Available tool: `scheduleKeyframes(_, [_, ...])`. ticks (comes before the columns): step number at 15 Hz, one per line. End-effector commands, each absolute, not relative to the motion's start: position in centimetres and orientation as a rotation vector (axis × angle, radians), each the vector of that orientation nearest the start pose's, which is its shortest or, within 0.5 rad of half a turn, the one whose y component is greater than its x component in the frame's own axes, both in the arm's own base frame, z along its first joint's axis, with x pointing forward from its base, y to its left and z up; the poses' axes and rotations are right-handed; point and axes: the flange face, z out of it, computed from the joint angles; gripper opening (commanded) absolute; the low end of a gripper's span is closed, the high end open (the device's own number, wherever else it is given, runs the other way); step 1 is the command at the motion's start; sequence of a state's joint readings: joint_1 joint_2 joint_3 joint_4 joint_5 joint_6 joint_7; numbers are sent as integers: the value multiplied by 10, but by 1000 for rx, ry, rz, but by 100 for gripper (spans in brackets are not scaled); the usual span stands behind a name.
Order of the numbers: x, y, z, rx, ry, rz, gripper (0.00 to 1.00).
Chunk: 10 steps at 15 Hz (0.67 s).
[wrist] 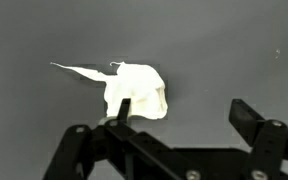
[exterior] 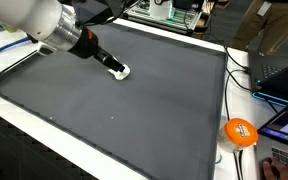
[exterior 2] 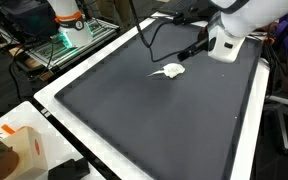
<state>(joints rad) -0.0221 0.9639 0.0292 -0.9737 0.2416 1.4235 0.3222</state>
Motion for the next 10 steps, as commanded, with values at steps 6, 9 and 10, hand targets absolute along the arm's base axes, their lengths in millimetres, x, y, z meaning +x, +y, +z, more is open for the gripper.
scheduleKeyframes(6, [727, -12, 224, -2657, 652, 813, 100])
scheduleKeyframes(9, [723, -16, 220, -2680, 716, 850, 100])
scheduleKeyframes(10, [722, -17, 219, -2683, 730, 862, 100])
